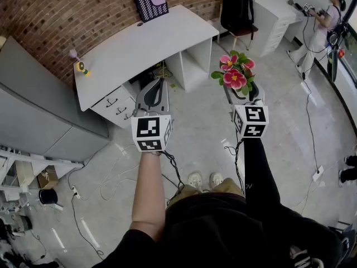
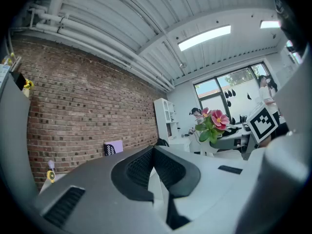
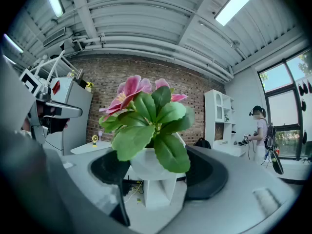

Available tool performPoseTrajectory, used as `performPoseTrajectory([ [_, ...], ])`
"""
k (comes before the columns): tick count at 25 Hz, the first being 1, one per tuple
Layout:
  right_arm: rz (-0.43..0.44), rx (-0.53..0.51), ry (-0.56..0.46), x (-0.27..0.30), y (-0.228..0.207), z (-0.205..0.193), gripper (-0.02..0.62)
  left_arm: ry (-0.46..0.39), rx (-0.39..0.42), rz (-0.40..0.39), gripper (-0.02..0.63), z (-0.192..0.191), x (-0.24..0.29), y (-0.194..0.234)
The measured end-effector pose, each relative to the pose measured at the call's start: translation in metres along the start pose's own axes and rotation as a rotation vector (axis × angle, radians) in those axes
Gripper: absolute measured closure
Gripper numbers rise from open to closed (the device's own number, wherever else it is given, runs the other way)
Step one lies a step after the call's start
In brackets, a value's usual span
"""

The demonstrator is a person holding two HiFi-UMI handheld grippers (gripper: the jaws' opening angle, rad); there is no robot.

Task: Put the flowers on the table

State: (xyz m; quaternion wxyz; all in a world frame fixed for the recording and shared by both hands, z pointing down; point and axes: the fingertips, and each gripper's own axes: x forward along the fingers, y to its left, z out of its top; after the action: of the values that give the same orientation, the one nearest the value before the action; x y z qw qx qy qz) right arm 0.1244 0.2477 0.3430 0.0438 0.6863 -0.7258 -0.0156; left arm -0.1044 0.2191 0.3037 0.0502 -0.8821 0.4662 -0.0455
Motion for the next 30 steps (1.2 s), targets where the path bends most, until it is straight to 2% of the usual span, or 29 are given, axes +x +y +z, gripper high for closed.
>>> performPoseTrajectory([
  [8,-0.015,0.012,-0.008,0.002,0.020,0.002,0.261,0.004,0.008,-0.010,0.598,-0.003,-0.006,0.028],
  [15,-0.027,0.004,-0.023,0.023,0.009,0.009,0.261,0.006,-0.005,-0.010,0.598,-0.010,0.017,0.038],
  [21,-0.010,0.004,-0.031,0.069,-0.009,0.005,0.261,0.022,-0.045,-0.019,0.598,-0.021,0.065,0.047],
  [30,0.029,0.024,-0.052,0.171,-0.051,0.007,0.261,0.019,-0.023,0.011,0.598,-0.016,0.169,0.068],
])
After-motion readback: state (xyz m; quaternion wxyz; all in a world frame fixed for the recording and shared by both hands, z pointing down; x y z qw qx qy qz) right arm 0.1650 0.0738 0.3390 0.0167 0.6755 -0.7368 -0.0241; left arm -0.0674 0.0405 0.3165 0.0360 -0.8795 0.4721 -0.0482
